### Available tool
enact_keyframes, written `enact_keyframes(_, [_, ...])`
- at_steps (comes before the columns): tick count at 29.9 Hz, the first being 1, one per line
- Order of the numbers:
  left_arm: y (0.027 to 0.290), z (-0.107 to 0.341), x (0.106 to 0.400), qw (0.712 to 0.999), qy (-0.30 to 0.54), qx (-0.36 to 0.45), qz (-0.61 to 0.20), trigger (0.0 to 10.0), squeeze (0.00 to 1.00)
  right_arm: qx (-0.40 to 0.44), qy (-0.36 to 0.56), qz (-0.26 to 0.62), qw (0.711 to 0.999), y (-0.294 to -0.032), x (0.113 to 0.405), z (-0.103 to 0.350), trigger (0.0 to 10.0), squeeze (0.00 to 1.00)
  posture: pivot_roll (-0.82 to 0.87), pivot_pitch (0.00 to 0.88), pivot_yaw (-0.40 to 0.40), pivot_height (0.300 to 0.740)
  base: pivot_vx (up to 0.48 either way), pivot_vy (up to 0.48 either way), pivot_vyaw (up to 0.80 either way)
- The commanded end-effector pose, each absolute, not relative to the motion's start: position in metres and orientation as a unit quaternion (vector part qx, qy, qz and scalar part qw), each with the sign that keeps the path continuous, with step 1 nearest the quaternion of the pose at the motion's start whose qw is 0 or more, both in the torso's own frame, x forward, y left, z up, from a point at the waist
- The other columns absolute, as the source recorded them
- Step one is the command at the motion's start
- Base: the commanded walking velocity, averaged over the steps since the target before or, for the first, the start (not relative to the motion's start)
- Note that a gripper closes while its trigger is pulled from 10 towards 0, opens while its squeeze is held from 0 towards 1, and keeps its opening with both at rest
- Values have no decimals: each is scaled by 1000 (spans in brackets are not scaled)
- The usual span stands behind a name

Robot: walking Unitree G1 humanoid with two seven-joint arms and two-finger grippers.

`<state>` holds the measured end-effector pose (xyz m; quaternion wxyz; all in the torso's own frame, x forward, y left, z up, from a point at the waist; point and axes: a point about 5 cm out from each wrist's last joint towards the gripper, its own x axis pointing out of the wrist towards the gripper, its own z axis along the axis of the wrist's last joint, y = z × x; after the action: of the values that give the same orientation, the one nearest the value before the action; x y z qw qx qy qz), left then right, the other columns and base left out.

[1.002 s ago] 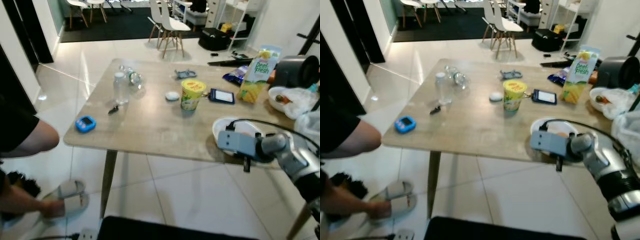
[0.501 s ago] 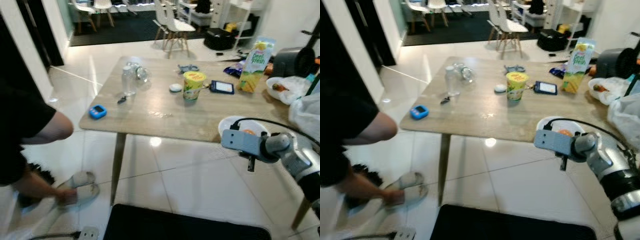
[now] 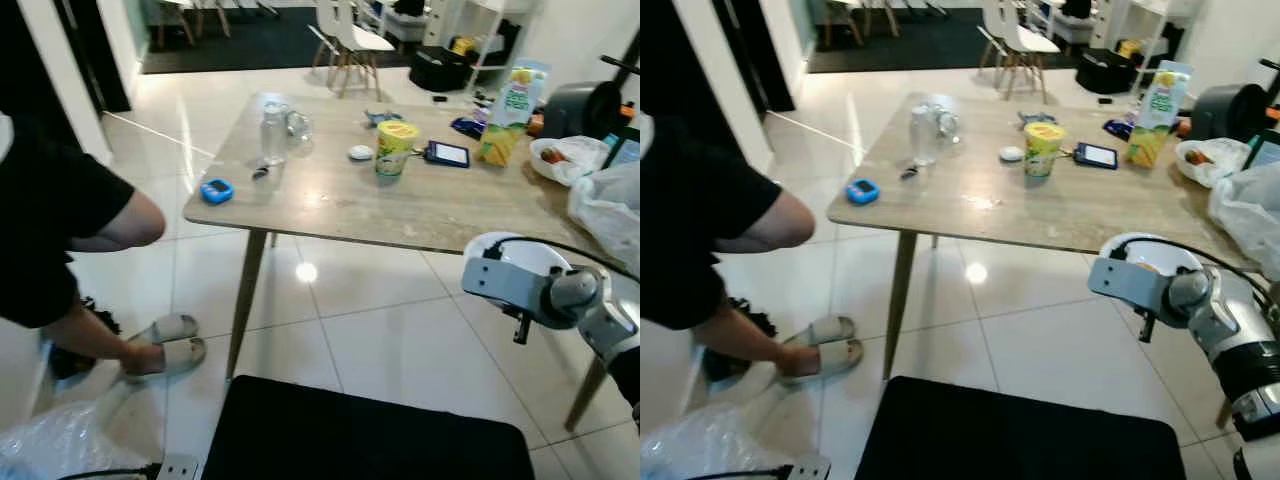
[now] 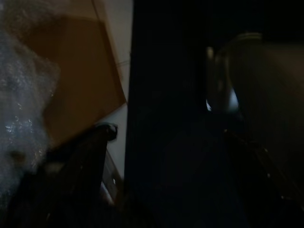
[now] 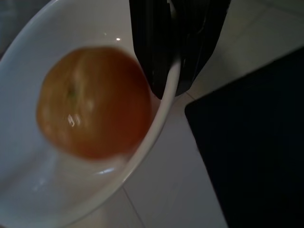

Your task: Restocking fridge

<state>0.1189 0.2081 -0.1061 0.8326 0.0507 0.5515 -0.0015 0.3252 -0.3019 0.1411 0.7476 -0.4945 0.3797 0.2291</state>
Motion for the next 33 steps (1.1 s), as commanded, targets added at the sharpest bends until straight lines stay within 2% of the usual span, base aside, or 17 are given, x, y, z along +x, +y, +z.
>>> enact_keyframes(1, [210,-106,119,833,550,52,-1,10000,0,-482,398,204,754,-313,320,130,10000,0,76,0,-9,740,0,0,0])
enact_keyframes(7, [210,-106,119,833,550,52,-1,10000,0,-451,436,161,762,-325,304,91,10000,0,81,0,-7,740,0,0,0])
enact_keyframes(14, [211,-105,119,833,551,53,0,10000,0,-432,449,132,771,-329,293,71,10000,0,81,0,-2,740,0,0,0])
enact_keyframes(16, [212,-105,119,833,550,53,0,10000,0,-418,462,124,773,-328,282,52,10000,0,81,0,-2,740,0,0,0])
enact_keyframes(21, [211,-105,120,834,550,53,-1,10000,0,-406,472,123,773,-323,273,35,10000,0,81,0,-1,740,0,0,0])
enact_keyframes(25, [211,-105,120,834,549,56,-2,10000,0,-379,478,110,785,-315,258,11,10000,0,79,0,-1,740,0,0,0])
enact_keyframes(33, [210,-105,120,834,549,56,-3,10000,0,-373,499,113,774,-308,240,-10,10000,0,78,0,-1,740,0,0,0])
